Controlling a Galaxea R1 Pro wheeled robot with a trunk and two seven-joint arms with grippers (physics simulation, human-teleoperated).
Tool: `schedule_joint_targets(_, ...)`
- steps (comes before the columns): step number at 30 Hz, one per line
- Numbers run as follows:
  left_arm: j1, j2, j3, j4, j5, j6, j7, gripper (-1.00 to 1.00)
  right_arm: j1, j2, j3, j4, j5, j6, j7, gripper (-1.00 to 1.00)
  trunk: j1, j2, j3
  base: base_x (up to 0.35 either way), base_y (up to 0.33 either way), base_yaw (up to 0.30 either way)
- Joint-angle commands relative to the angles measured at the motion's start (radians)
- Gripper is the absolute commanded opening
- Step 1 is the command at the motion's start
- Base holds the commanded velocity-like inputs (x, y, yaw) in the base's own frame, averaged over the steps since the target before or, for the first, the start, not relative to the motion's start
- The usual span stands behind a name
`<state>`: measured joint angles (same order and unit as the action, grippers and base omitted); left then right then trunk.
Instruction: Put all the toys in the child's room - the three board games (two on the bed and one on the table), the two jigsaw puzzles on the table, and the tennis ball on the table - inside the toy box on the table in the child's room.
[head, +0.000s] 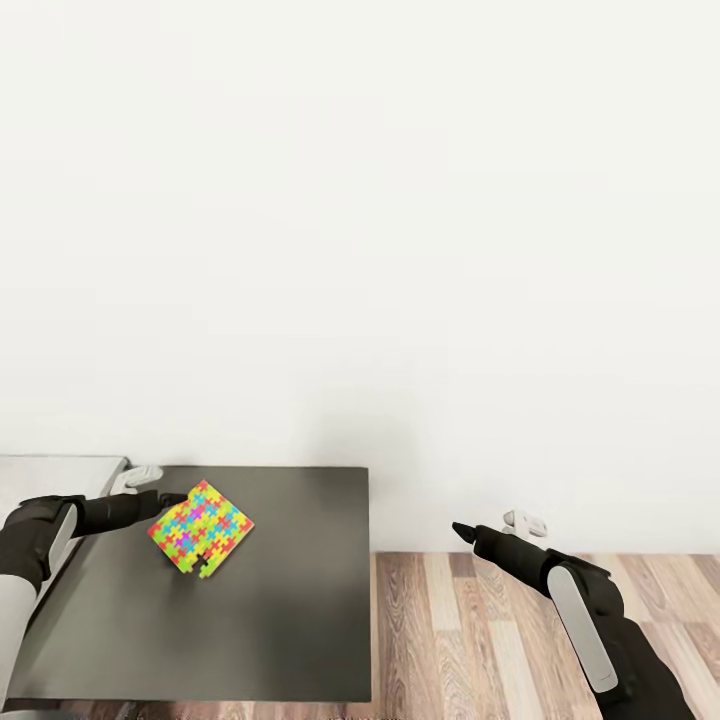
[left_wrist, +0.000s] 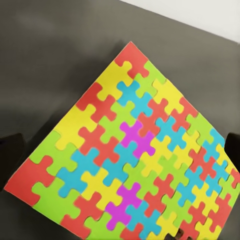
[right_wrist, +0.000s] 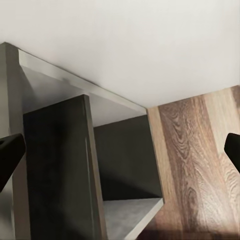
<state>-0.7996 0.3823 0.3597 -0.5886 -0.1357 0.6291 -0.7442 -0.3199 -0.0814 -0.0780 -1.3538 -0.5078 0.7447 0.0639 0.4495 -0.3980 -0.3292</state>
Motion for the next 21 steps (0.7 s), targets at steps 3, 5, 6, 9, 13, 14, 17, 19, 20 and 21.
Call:
schedule_joint_targets(3,-0.002,-0.001,0.007,-0.001,-0.010,0.007,-0.011,1.00,-0.001,0.000,-0.002,-0.001,0.005,0.006,0.007,1.00,0.000,-0.002,-0.007,0.000,0.000,0.000)
schedule_joint_targets(5,-0.004,-0.002,0.007,-0.001,-0.010,0.009,-0.007,1.00,-0.001,0.000,-0.002,-0.001,0.005,0.007,0.007,1.00,0.000,-0.002,-0.010,0.000,0.000,0.000)
schedule_joint_targets(6,-0.005,-0.003,0.007,-0.001,-0.011,0.010,-0.005,1.00,-0.001,0.000,-0.002,-0.001,0.005,0.007,0.007,1.00,0.000,-0.002,-0.012,0.000,0.000,0.000)
schedule_joint_targets(9,-0.009,-0.009,0.008,-0.001,-0.011,0.011,0.018,1.00,-0.001,0.001,0.000,-0.002,0.005,0.006,0.007,1.00,0.000,-0.002,-0.016,0.000,0.000,0.000)
schedule_joint_targets(13,-0.016,-0.015,0.008,-0.001,-0.010,-0.005,0.094,1.00,-0.001,0.001,0.002,-0.007,0.005,0.007,0.007,1.00,0.000,-0.002,-0.023,0.000,0.000,0.000)
schedule_joint_targets(14,-0.017,-0.016,0.008,-0.001,-0.009,-0.015,0.109,1.00,-0.001,0.001,0.002,-0.007,0.005,0.007,0.007,1.00,0.000,-0.002,-0.025,0.000,0.000,0.000)
schedule_joint_targets(17,-0.019,-0.023,0.008,-0.001,-0.008,-0.071,0.172,1.00,-0.001,0.000,0.002,-0.007,0.005,0.007,0.007,1.00,0.000,-0.002,-0.029,0.000,0.000,0.000)
schedule_joint_targets(19,-0.019,-0.025,0.008,-0.001,-0.007,-0.083,0.186,1.00,-0.001,0.001,0.002,-0.006,0.005,0.007,0.007,1.00,0.000,-0.002,-0.033,0.000,0.000,0.000)
schedule_joint_targets(20,-0.019,-0.026,0.008,-0.001,-0.008,-0.089,0.191,1.00,-0.001,0.001,0.003,-0.006,0.005,0.007,0.007,1.00,0.000,-0.002,-0.034,0.000,0.000,0.000)
schedule_joint_targets(21,-0.019,-0.026,0.009,-0.001,-0.007,-0.096,0.198,1.00,-0.001,0.001,0.003,-0.006,0.005,0.007,0.007,1.00,0.000,-0.002,-0.036,0.000,0.000,0.000)
